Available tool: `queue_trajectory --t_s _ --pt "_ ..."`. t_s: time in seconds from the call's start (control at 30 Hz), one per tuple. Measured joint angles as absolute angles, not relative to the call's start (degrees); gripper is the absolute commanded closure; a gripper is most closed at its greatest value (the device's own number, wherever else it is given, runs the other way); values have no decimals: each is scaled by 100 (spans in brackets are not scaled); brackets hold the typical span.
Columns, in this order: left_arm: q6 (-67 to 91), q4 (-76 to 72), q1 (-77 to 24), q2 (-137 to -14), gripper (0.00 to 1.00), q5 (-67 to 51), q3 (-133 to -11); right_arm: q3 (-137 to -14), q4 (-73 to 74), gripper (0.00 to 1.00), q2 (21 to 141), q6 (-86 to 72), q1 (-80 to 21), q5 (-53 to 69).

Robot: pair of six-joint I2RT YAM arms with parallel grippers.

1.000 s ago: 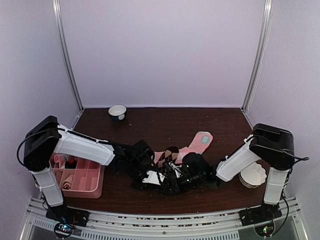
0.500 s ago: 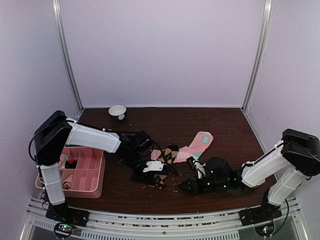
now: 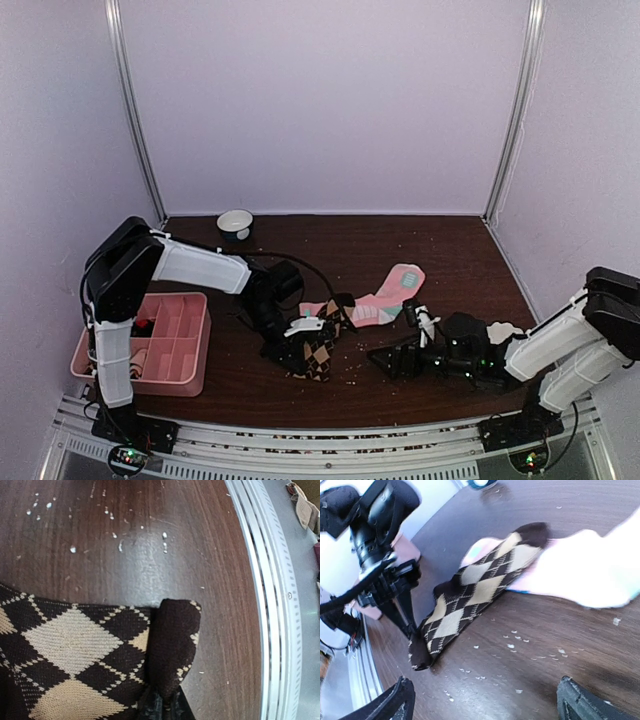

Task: Roll the socks
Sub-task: Roll the sock.

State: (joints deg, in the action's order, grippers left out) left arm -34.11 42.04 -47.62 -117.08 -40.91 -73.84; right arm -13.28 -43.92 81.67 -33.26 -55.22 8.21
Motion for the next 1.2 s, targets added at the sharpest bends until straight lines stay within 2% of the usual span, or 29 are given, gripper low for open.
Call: queue_trajectory --t_s 0.13,0.3,0.37,0.53,0.77,0.9,1.03,1.2 --pt "-3411 4338 -4764 -11712 96 -4121 -7384 -823 -5686 0 8952 -3721 -4952 1197" --pt "-3411 4410 -4762 -11723 96 -4139 -7393 -969 -5996 0 9255 -3734 -5216 1076" --pt "-3411 4414 -4762 -11725 96 -4136 -7395 -950 -5863 0 9153 -3745 -5280 961" --pt "-3363 4414 -4731 -11736 96 -4176 -7395 -1531 -4386 0 8536 -3787 -5321 412" --pt "-3284 4521 -4626 -11869 96 -4423 -7467 -1341 -4066 0 8167 -4462 -4963 -51" --pt "-3229 4713 -4580 -12029 96 -4560 -7634 -1295 -4058 1 8366 -3894 -5721 -403" --pt "-3148 4919 -4530 -12197 96 -4678 -7811 -1295 -4383 25 8628 -3033 -6626 -760" --pt "-3052 5131 -4440 -12396 97 -4853 -7968 -1376 -4928 39 9070 -1758 -7435 -1249"
